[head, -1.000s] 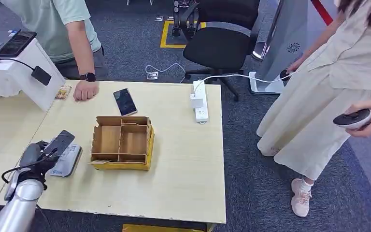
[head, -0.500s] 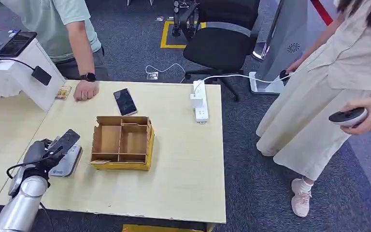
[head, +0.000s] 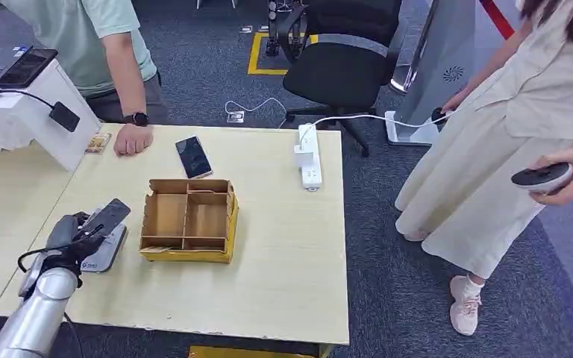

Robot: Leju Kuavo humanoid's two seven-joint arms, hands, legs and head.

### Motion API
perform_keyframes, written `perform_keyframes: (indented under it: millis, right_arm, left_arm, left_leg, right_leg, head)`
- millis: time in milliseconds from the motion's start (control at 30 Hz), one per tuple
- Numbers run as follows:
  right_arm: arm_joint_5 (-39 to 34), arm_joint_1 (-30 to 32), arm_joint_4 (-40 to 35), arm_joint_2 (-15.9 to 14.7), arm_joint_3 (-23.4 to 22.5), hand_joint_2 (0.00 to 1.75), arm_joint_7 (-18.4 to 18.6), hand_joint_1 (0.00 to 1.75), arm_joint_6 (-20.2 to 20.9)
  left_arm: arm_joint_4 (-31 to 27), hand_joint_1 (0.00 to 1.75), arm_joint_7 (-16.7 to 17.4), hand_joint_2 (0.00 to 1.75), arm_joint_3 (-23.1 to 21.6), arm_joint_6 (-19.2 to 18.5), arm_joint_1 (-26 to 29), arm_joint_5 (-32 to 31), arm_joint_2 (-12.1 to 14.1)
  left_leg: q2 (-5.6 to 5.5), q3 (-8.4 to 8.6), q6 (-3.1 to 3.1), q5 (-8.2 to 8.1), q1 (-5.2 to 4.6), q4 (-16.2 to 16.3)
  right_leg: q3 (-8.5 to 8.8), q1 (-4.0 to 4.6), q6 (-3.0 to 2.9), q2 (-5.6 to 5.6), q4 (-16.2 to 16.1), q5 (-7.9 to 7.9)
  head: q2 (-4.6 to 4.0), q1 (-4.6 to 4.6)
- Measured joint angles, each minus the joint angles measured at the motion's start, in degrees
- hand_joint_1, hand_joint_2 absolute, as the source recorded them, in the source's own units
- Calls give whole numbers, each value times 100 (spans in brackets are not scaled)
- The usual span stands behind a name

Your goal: Pass the card to the sensor for recognition and then transmit it.

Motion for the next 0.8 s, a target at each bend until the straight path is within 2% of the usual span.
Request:
perform_keyframes:
  millis: [167, 367, 567, 633, 800]
  right_arm:
    - [-100, 0, 0, -2, -57, 0, -22, 0, 2]
    - [-207, 0, 0, -4, -100, 0, -76, 0, 7]
    - [-284, 0, 0, -7, -142, 0, -146, 0, -2]
    - [-314, 0, 0, -11, -162, 0, -157, 0, 0]
    - [-337, 0, 0, -28, -177, 0, -162, 0, 4]
  left_arm:
    - [57, 175, -41, 175, -44, 100, -13, 78, 0]
    - [-17, 175, -448, 175, -44, 422, -60, 537, -39]
    - [-435, 175, -706, 175, -41, 730, -91, 969, -37]
    - [-642, 175, -765, 175, -33, 728, -84, 1258, -29]
    - [-975, 175, -844, 175, 4, 724, -49, 1513, -9]
  left_leg:
    - [2, 0, 0, 0, 2, 1]
    - [2, -1, 0, 0, 2, 0]
    - [1, -1, 0, 0, 1, 0]
    - [1, -2, 0, 0, 1, 0]
    - [1, -2, 0, 0, 2, 0]
  right_leg:
    - [-2, 1, -1, 5, 0, 1]
    - [-2, 1, -1, 4, 0, 1]
    - [-2, 1, -1, 3, 0, 1]
    - [-1, 1, -1, 3, 0, 1]
    - [-1, 1, -1, 3, 0, 1]
  head:
    - [0, -2]
    - [0, 0]
    - [0, -2]
    - [-2, -2]
    - [0, -2]
